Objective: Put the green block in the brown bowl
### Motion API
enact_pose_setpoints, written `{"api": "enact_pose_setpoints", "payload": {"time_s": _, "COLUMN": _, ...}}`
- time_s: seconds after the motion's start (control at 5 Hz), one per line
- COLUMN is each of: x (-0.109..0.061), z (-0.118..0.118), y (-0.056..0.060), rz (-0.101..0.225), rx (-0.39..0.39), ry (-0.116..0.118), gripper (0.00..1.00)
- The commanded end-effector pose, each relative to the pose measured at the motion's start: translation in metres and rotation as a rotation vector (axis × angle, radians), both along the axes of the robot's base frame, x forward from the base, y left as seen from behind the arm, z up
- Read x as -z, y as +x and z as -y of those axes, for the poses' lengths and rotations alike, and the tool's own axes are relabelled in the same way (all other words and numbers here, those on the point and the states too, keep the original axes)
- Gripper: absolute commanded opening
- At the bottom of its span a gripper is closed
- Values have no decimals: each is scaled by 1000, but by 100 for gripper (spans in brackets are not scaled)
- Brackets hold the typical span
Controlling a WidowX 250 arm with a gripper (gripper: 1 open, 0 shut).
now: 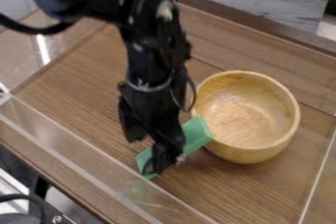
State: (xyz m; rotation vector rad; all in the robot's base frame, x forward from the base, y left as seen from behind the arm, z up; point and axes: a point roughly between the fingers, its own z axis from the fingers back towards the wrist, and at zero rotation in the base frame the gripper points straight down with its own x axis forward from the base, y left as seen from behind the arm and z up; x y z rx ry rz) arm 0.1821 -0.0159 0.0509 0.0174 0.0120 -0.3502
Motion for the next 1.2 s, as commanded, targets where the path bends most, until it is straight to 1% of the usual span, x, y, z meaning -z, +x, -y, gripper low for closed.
{"api": "enact_pose_setpoints", "payload": {"time_s": 0.0, "x": 4, "z": 3, "y": 14, "rz": 46, "rx": 4, "ry": -2, "gripper": 100}}
{"api": "enact_pose_setpoints", "payload": {"time_s": 0.2, "x": 9, "z": 3, "y": 17, "rz": 45, "rx": -6, "ry": -8, "gripper": 100}}
{"api": "enact_pose_setpoints", "payload": {"time_s": 0.4, "x": 12, "z": 3, "y": 18, "rz": 42, "rx": -13, "ry": -16, "gripper": 0}}
{"api": "enact_pose_setpoints", "payload": {"time_s": 1.0, "x": 6, "z": 8, "y": 9, "rz": -18, "rx": -75, "ry": -55, "gripper": 0}}
